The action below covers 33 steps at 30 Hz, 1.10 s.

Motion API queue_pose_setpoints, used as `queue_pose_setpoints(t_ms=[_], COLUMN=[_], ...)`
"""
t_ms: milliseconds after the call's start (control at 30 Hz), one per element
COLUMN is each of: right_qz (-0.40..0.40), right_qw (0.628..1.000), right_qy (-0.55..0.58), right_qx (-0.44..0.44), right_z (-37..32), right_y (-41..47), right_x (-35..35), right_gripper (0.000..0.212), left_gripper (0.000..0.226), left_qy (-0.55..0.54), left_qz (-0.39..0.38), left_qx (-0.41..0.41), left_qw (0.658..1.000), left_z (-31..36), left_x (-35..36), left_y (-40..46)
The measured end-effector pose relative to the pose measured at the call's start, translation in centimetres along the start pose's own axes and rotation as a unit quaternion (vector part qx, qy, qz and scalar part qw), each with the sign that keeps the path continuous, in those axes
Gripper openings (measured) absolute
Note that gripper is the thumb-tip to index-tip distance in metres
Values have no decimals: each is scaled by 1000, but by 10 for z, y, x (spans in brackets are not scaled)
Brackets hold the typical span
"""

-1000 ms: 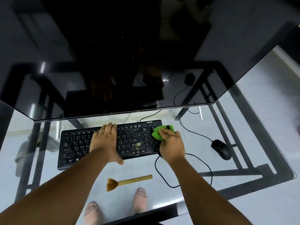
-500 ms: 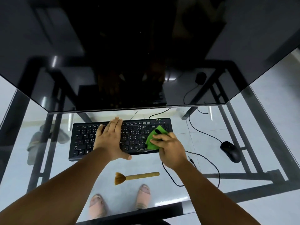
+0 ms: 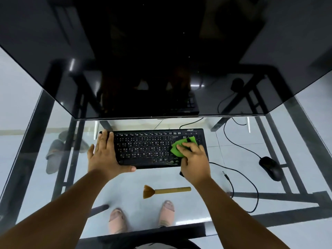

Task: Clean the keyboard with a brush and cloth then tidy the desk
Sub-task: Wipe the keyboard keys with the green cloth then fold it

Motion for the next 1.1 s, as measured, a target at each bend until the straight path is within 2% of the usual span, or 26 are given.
queue_pose_setpoints(t_ms=[100,200,267,333,467,533,700,733,833,900,1000,1100], right_qz=[-34,-126,-159,-132,-29,-40,-131,-128,-38,-8,-37,-120], right_qw=[999,989,977,980,998,998,984,985,998,1000,999,988], right_qy=[1,16,14,18,24,12,-7,-11,10,16,19,9], right_qx=[28,-78,-142,-145,-47,-39,-120,-113,-53,-25,-30,-101], right_z=[-37,-87,-95,-79,-48,-64,-105,-101,-74,-70,-100,-145], right_y=[7,5,-1,-1,12,15,11,9,3,0,5,8], right_x=[20,46,50,40,21,27,50,48,30,29,44,69], right_gripper=[52,55,52,47,40,41,46,45,39,37,34,37], left_gripper=[150,150,148,145,143,142,137,135,130,127,121,116], left_qy=[-14,-27,-45,-52,-61,-56,-32,-29,-25,-19,-2,8], left_qz=[-9,-18,-24,-32,-32,-25,-9,-8,-6,-8,-22,-31], left_qx=[3,11,21,39,46,45,51,52,59,69,90,105], left_qw=[1000,999,998,997,997,997,998,998,998,997,996,994], left_z=[-5,-8,-12,-15,-23,-25,-26,-28,-34,-38,-42,-45], left_x=[3,3,2,-1,-3,-2,-3,-2,1,3,4,2], left_y=[-1,0,1,2,-1,-2,-3,-4,-7,-8,-6,-5])
Point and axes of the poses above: each hand's wrist, its own y-axis towards the middle knuckle, its own x-axis out of the palm, z = x × y, the point moved 9 cm from there along y, towards the middle knuckle, and after that the axes turned 4 degrees about -z, right-handed, at the moved point
